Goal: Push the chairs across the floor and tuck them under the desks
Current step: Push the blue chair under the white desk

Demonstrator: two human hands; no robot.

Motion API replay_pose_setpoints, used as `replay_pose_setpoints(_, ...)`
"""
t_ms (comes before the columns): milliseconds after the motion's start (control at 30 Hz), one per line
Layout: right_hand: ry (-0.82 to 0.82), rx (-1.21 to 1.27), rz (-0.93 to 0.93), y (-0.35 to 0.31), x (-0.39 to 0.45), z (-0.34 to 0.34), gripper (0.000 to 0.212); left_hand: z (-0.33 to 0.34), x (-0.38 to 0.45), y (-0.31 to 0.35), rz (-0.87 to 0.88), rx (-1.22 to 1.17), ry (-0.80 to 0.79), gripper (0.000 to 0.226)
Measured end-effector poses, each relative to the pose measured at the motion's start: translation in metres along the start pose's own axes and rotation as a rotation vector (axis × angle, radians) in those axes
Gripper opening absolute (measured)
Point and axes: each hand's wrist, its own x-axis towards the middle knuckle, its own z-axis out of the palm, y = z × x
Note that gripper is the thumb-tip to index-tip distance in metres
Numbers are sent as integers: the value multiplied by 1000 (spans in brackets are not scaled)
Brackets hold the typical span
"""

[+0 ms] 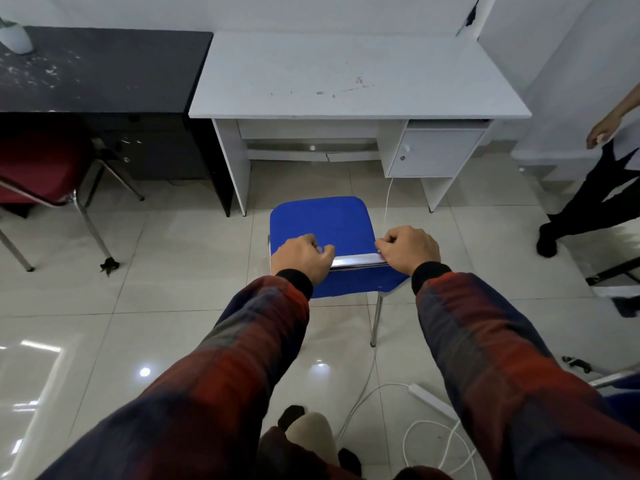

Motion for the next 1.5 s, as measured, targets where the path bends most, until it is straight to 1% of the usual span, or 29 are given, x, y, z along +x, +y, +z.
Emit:
replay_pose_setpoints(300, -11, -12, 93, -29, 17, 4, 27, -17, 40, -12, 59, -14, -59, 26)
replay_pose_setpoints(400, -28, -16, 102, -37, 24, 7, 29, -23, 52, -18, 77, -23, -95, 26)
replay_pose_setpoints(567, -29, -18, 118, -53, 37, 12, 34, -32, 75, -29, 90, -31, -111, 26)
replay_pose_setpoints(767, -73, -44, 62, -62, 61, 11, 41, -34, 102, -29, 49, 11, -99, 26)
replay_pose_setpoints(833, -61, -40, 28, -60, 72, 7, 42, -32, 110, -22, 20, 13, -75, 27)
replay_pose_setpoints(900, -62, -22, -7, -54, 86, -2, 43, -29, 117, -6, -29, 9, -44, 28)
replay_pose_setpoints(1000, -85, -16, -29, -50, 97, -6, 41, -26, 123, 1, -87, 35, -65, 30)
replay_pose_setpoints(1133, -94, -17, -84, -28, 120, -21, 42, -12, 125, 30, -130, 79, -40, 32)
replay_pose_setpoints(1233, -115, -23, -120, -7, 136, -34, 38, 1, 123, 54, -142, 49, -46, 31)
replay_pose_setpoints(1367, -135, -29, -158, 27, 150, -53, 32, 24, 110, 85, -139, -25, -43, 37)
replay_pose_setpoints(1433, -147, -35, -190, 40, 151, -58, 30, 33, 102, 95, -138, -22, -33, 37)
replay_pose_setpoints(1500, -126, -22, -206, 47, 150, -57, 30, 36, 99, 97, -143, -29, -29, 35)
